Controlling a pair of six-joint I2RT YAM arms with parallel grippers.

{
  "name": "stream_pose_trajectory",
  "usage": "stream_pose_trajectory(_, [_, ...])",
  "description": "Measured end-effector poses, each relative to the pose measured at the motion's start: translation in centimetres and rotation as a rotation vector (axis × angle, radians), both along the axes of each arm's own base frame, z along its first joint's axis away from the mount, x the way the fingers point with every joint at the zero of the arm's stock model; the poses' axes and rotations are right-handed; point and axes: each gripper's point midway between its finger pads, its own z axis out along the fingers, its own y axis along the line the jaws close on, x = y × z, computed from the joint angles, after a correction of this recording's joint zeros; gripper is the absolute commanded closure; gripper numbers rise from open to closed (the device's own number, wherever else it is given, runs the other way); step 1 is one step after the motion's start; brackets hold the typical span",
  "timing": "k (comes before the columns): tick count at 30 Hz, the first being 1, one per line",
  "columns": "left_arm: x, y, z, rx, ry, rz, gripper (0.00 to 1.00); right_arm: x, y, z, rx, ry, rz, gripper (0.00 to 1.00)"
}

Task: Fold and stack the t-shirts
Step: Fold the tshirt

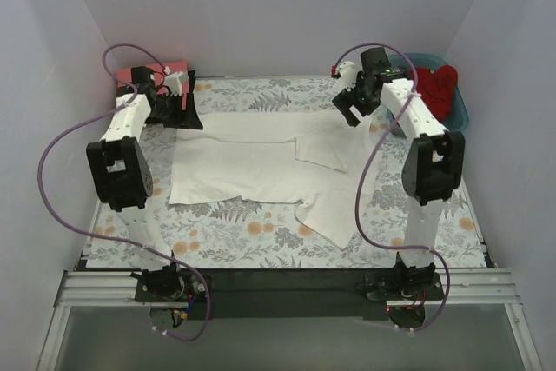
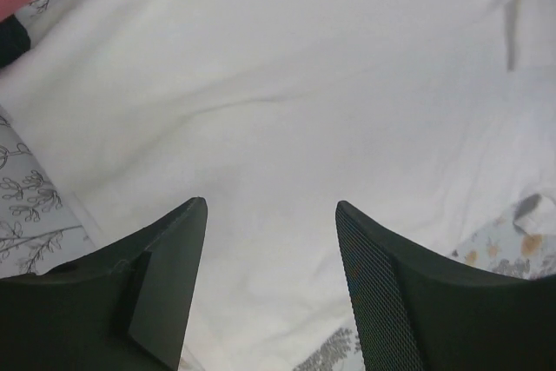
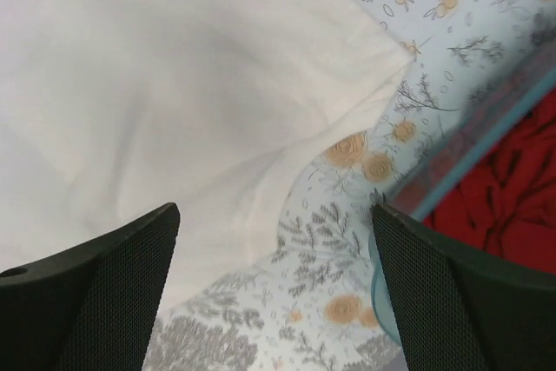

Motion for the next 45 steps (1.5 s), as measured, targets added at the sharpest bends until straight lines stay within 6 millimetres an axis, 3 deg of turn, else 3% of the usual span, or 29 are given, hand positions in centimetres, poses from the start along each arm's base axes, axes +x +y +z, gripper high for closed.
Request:
stream_pose_trajectory(3, [-2.8, -0.6, 5.2, -0.008, -0.095, -0.078, 0.40, -3.8, 0.9, 7.2, 0.062, -0.095, 0.089, 0.07])
stream_pose_trajectory(4, [-4.2, -0.7, 6.6, -0.009, -0.122, -0.105, 0.40, -5.3, 1.2, 9.5, 0.081, -0.134, 0.126, 0.15])
stream_pose_trajectory(5, [-6.6, -0.7, 8.2, -0.014, -0.140, -0.136, 0.41, -8.2, 1.5, 11.6, 0.102, -0.149, 0.178, 0.15])
stream_pose_trajectory(6, [-7.6, -0.6, 8.8, -0.010, -0.161, -0.161, 0.41, -9.4, 1.6, 11.8, 0.107, -0.150, 0.203, 0.17])
stream_pose_trajectory(7, [-8.8, -0.5, 8.6, -0.003, -0.160, -0.180, 0.42, -10.7, 1.7, 11.4, 0.112, -0.152, 0.229, 0.19])
stream_pose_trajectory(8, [-10.2, -0.5, 8.1, -0.001, -0.146, -0.195, 0.43, -13.0, 1.5, 9.8, 0.108, -0.094, 0.249, 0.24])
stream_pose_trajectory(10, [-13.6, -0.7, 6.0, -0.005, -0.074, -0.236, 0.44, -17.3, 1.2, 5.9, 0.090, 0.046, 0.282, 0.28])
stream_pose_trajectory(14, [-17.9, -1.2, 2.4, -0.013, 0.041, -0.291, 0.44, -24.7, 0.4, -2.2, 0.025, 0.320, 0.341, 0.34])
stream_pose_trajectory(18, [-20.2, -1.2, 1.1, 0.006, 0.081, -0.311, 0.44, -28.9, -0.2, -5.5, -0.029, 0.426, 0.378, 0.38])
stream_pose_trajectory(21, [-20.5, -1.0, 1.3, 0.027, 0.063, -0.317, 0.45, -29.6, -0.3, -6.4, -0.049, 0.418, 0.387, 0.37])
stream_pose_trajectory(30, [-20.1, -0.4, 0.9, 0.067, 0.046, -0.307, 0.45, -28.0, 1.0, -7.3, -0.074, 0.318, 0.360, 0.39])
stream_pose_trajectory(33, [-19.8, -0.3, 0.8, 0.074, 0.041, -0.299, 0.45, -28.1, 1.5, -8.0, -0.084, 0.310, 0.358, 0.44])
stream_pose_trajectory(35, [-19.7, -0.2, 0.8, 0.078, 0.038, -0.296, 0.45, -28.3, 1.6, -8.6, -0.094, 0.308, 0.351, 0.51])
stream_pose_trajectory(37, [-19.3, 0.0, 0.6, 0.092, 0.026, -0.293, 0.45, -28.5, 1.4, -9.5, -0.113, 0.313, 0.337, 0.65])
stream_pose_trajectory(40, [-19.4, 0.4, -0.2, 0.125, 0.012, -0.318, 0.46, -28.5, 1.5, -9.5, -0.122, 0.304, 0.330, 0.97])
stream_pose_trajectory(45, [-21.5, 1.9, -3.3, 0.276, -0.076, -0.497, 0.52, -28.2, 1.2, -9.5, -0.138, 0.285, 0.313, 0.99])
